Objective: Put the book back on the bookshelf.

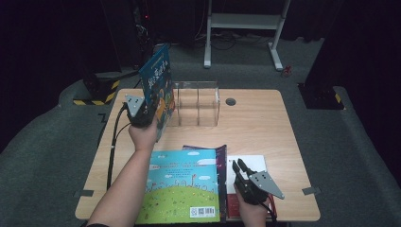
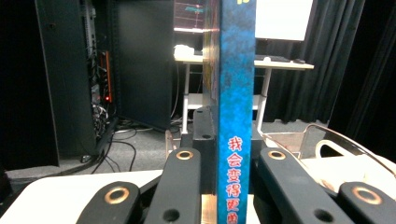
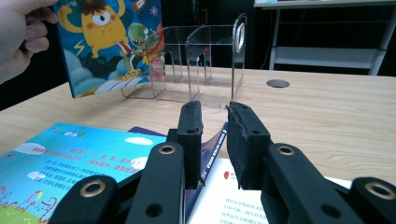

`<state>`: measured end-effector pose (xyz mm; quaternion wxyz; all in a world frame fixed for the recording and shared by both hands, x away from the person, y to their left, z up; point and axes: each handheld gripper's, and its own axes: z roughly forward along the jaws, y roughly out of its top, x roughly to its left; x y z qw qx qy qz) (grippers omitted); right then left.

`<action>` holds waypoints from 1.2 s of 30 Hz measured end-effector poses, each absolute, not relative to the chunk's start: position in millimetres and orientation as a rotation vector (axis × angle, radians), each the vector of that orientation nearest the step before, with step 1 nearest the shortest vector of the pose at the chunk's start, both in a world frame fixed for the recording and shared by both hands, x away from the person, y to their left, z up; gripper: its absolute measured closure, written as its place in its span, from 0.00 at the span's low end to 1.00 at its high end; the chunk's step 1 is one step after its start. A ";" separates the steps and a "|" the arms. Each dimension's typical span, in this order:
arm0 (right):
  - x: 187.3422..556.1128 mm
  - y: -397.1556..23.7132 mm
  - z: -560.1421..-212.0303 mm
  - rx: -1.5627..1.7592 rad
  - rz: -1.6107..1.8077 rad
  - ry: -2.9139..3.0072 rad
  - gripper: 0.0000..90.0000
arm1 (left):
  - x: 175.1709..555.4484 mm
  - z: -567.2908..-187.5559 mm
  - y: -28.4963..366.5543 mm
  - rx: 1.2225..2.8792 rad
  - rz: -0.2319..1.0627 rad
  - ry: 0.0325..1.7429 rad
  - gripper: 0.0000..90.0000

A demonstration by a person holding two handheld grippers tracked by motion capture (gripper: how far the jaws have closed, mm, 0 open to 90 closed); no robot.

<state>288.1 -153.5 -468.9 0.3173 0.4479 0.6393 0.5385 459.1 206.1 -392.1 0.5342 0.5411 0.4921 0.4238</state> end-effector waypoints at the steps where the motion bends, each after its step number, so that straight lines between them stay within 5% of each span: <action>1: 288.1 -153.5 -468.8 1.179 1.418 1.682 0.83 | 459.4 -392.5 206.0 1.289 1.016 1.173 0.92; 36: 287.9 -153.2 -470.8 1.176 1.416 1.695 0.84 | 468.8 -409.5 200.3 1.231 1.079 1.196 0.92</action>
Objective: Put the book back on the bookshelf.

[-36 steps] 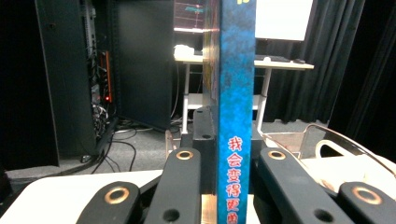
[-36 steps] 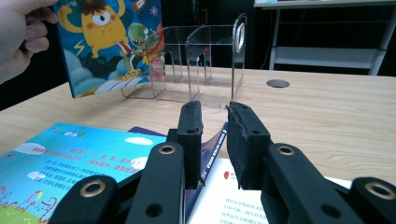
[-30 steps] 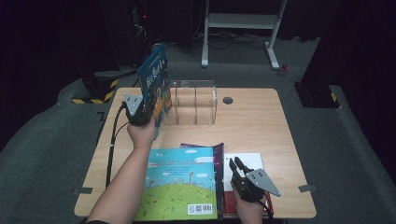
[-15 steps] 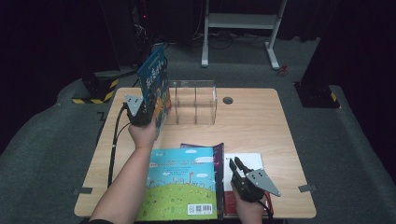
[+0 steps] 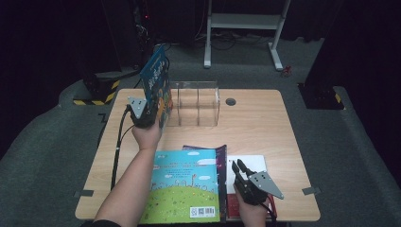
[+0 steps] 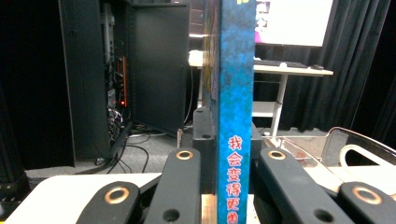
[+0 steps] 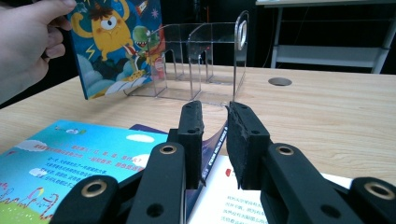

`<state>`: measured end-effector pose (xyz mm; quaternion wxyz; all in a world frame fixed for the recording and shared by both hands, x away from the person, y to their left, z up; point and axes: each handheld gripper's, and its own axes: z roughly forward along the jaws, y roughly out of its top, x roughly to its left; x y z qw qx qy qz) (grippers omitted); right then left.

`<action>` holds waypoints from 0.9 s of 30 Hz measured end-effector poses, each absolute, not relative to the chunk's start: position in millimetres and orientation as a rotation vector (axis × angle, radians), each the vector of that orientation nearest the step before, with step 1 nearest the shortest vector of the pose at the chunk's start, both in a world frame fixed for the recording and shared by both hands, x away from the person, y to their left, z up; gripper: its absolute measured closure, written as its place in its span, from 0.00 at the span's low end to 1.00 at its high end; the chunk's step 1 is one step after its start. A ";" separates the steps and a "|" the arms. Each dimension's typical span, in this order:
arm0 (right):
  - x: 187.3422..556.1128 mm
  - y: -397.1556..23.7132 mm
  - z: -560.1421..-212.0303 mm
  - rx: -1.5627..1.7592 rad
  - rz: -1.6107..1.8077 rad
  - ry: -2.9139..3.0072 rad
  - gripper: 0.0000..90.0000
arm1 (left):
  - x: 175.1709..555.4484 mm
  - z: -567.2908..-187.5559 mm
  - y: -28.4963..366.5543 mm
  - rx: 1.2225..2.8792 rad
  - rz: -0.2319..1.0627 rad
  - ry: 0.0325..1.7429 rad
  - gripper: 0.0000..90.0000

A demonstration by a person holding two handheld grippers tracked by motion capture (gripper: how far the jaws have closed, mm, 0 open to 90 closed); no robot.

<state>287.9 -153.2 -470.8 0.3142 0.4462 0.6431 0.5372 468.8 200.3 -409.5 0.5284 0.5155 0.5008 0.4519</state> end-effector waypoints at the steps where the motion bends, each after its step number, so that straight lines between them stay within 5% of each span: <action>1: 288.0 -153.3 -470.8 1.177 1.417 1.695 0.84 | 469.0 -410.0 199.7 1.231 1.081 1.196 0.92; 27: 287.3 -153.7 -469.6 1.174 1.423 1.691 0.84 | 452.1 -434.0 198.2 1.224 1.089 1.182 0.91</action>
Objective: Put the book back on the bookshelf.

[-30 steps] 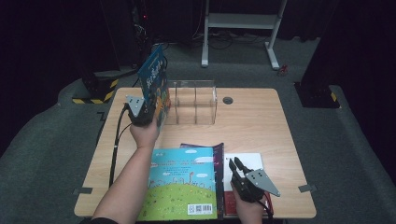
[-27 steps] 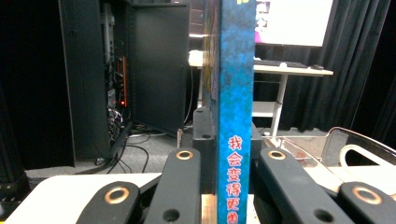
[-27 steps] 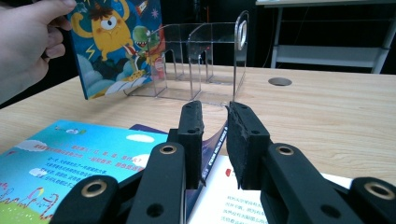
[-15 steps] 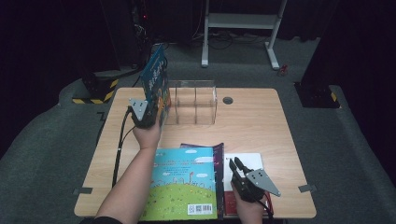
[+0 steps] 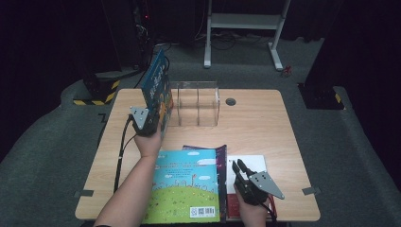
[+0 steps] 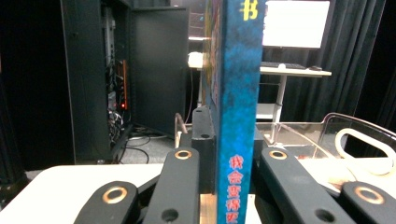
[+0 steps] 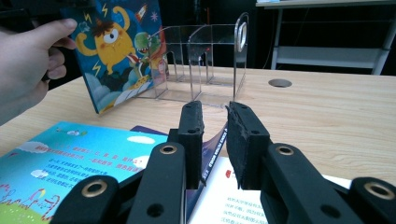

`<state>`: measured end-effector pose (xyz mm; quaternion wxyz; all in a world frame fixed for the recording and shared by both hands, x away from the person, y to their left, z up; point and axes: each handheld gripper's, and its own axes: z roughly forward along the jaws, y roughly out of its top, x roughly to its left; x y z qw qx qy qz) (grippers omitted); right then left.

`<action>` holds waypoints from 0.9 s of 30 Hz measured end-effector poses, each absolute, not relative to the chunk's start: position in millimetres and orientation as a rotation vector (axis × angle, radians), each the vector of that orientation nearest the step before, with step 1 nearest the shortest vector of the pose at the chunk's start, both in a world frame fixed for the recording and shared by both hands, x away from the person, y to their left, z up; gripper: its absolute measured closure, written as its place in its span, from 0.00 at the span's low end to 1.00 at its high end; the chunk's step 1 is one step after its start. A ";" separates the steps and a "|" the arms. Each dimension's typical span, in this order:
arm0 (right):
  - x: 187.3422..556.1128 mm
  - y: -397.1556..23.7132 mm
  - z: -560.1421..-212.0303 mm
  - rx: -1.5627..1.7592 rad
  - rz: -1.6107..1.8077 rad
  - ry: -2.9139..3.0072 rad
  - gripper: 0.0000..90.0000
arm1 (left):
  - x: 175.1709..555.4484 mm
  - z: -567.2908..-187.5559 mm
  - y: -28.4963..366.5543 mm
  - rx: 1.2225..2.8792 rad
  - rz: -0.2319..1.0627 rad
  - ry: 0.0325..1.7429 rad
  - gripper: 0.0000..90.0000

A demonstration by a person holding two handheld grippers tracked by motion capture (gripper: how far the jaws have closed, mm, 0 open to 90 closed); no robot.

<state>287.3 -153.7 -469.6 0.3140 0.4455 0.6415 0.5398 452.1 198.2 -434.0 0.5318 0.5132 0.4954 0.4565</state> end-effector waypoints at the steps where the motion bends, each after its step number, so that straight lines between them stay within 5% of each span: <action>1: 287.3 -153.7 -469.6 1.174 1.423 1.691 0.84 | 451.6 -434.7 199.3 1.229 1.085 1.185 0.91; 27: 287.0 -151.0 -469.8 1.165 1.412 1.694 0.84 | 444.0 -438.3 208.7 1.383 1.095 1.156 0.84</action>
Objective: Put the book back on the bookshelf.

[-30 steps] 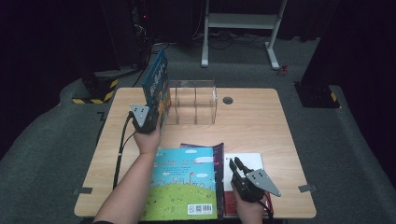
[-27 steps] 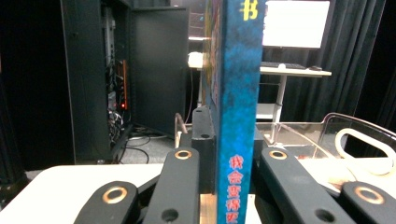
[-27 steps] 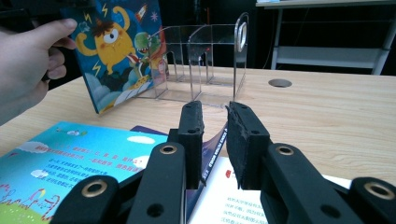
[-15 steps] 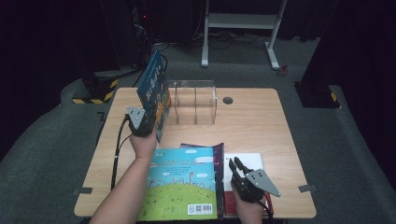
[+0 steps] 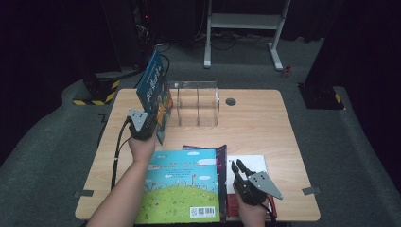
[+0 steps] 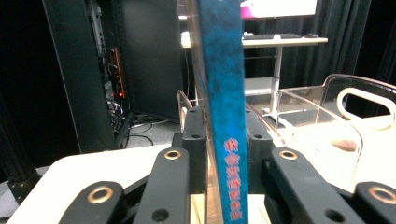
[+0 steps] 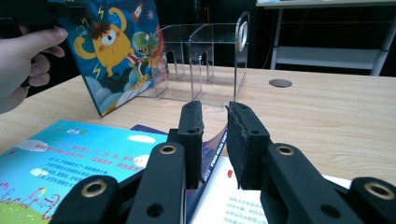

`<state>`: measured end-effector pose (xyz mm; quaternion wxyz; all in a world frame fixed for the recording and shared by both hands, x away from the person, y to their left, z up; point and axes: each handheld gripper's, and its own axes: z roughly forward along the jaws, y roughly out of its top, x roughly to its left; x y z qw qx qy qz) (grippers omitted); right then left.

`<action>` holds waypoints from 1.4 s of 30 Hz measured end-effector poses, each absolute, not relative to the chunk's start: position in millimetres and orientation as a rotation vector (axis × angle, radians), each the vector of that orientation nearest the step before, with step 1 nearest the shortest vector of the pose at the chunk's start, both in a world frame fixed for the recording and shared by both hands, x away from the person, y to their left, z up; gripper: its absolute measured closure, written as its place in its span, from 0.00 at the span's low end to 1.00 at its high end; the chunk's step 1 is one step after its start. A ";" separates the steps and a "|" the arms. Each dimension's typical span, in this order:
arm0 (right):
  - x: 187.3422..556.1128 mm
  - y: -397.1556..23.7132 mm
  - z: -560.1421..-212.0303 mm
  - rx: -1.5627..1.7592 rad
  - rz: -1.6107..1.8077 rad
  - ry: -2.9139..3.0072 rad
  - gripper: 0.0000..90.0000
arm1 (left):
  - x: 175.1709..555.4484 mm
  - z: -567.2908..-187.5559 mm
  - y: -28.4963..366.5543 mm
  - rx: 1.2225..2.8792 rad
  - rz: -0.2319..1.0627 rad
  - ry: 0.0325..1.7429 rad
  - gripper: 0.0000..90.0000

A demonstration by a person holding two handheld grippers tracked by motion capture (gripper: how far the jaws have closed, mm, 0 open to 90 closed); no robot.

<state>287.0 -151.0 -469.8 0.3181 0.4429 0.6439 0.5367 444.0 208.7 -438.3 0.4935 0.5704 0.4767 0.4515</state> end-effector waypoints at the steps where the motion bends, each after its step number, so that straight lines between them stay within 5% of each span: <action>1: 287.1 -151.0 -469.8 1.165 1.411 1.694 0.84 | 443.6 -438.9 208.3 1.393 1.099 1.152 0.83; 26: 287.0 -150.9 -470.1 1.165 1.408 1.695 0.83 | 438.0 -453.5 203.9 1.490 1.118 1.106 0.72; 42: 287.6 -150.2 -470.9 1.167 1.409 1.702 0.83 | 429.0 -451.9 213.4 1.473 1.022 1.114 0.55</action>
